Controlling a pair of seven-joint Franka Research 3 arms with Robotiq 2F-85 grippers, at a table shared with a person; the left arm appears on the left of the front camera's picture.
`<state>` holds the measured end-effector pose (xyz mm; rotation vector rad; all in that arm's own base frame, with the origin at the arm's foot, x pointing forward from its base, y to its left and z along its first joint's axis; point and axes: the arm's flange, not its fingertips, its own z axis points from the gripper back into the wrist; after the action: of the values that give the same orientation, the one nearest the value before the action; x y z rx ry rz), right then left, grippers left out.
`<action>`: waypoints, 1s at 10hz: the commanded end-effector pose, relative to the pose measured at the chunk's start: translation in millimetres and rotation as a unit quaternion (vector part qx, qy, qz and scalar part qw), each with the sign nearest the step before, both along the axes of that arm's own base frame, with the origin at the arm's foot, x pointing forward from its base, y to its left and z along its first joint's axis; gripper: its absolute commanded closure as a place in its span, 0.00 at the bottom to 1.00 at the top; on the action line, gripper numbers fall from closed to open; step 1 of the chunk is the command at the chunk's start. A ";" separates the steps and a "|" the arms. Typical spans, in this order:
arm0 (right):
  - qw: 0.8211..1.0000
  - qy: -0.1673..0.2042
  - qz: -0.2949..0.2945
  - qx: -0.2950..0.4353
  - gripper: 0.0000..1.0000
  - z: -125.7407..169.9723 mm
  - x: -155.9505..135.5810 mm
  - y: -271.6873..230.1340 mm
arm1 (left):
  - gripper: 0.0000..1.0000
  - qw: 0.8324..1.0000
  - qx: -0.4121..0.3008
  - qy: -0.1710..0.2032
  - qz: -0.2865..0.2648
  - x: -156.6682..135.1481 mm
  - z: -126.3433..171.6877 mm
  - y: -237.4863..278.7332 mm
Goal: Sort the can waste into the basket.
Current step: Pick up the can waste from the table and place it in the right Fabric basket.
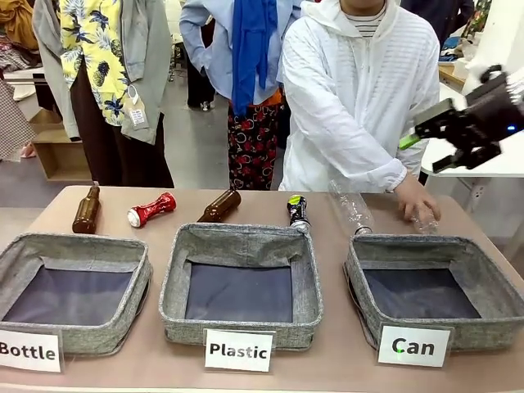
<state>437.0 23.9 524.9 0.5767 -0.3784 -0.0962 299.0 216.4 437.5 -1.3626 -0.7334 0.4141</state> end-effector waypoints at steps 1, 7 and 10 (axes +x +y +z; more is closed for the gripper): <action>0.998 0.012 0.040 0.056 0.00 25.8 -53.4 -81.2 | 0.00 1.000 0.003 -0.014 -0.002 -1.4 0.4 0.3; 0.962 -0.028 -0.084 0.258 0.00 -44.3 -222.3 -258.6 | 0.00 1.000 0.003 -0.014 -0.002 -1.4 0.4 0.3; 0.960 -0.051 -0.099 0.256 0.00 -39.6 -203.9 -249.3 | 0.00 1.000 0.003 -0.014 -0.002 -1.4 0.4 0.3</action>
<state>218.2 -239.2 474.7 1.0860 -0.4704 -0.3966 298.6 217.1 437.9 -1.3626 -0.7349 0.4136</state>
